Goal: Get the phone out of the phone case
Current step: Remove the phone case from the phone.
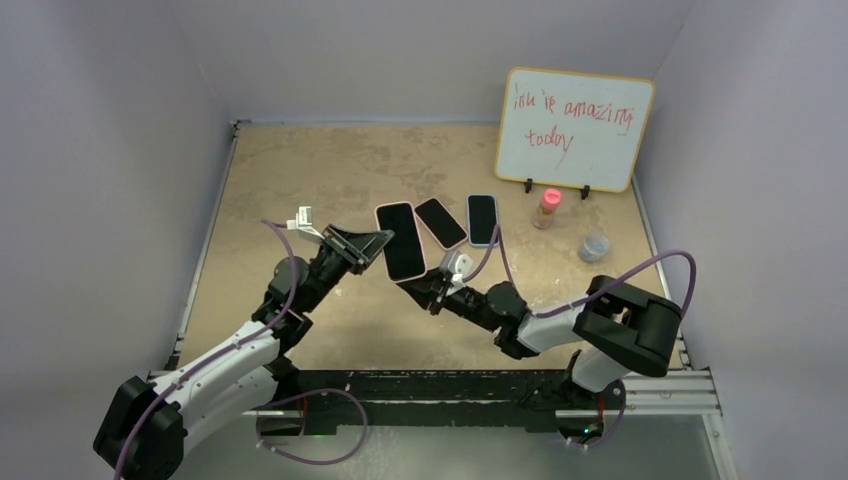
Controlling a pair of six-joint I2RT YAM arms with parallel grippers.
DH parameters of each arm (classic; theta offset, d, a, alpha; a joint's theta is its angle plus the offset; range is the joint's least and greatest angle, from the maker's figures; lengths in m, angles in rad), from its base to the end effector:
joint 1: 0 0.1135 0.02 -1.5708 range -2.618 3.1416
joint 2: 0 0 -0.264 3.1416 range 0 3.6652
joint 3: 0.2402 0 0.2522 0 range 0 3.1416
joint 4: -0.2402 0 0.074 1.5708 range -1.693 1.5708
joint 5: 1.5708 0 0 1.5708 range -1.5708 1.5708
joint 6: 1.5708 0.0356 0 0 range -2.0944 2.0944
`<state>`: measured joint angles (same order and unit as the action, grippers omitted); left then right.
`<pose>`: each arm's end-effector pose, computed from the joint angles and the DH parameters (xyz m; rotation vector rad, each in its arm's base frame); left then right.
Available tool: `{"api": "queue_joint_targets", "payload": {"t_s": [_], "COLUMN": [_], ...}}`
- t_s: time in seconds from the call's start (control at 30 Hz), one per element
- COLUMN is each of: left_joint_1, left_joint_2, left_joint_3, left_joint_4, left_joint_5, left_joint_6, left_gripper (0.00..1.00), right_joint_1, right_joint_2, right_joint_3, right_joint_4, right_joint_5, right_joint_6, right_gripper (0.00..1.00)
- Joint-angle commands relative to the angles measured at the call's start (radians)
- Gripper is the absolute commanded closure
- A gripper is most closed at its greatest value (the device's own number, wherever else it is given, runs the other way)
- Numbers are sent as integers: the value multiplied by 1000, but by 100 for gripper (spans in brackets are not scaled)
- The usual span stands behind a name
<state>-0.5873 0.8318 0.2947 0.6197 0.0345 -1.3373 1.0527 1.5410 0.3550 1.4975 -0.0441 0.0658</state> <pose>0.1596 -0.1077 0.2439 -0.5946 1.5978 -1.5360 0.1294 0.2301 0.2064 -0.6618 1.1459 0.9879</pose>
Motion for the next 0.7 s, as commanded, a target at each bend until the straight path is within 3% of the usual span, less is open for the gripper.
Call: {"api": "queue_joint_targets", "payload": {"t_s": [0.0,0.13,0.23,0.4,0.67], "left_joint_1": [5,28,73,140,145], "left_joint_2": [-20,-25,-24,-17,-8], "left_joint_3": [59,60,62,75,87], "left_joint_4": [62,87,105,138,205], "left_joint_5": [106,153,225,362,445], "left_joint_6": [139,185,206,228,215], "left_gripper": [100,100,100,100,100], "right_joint_1": [-7,-16,-53,-104,-150], "right_joint_2": [-49,-92,-142,-240,-255], "right_joint_3": [-32,-102,-136,-139,-91], "right_joint_4": [144,151,125,3,-12], "right_joint_5": [9,-4,-79,-206,-333], "right_joint_6": [73,149,208,231,286], "right_gripper": [72,53,45,41,39]}}
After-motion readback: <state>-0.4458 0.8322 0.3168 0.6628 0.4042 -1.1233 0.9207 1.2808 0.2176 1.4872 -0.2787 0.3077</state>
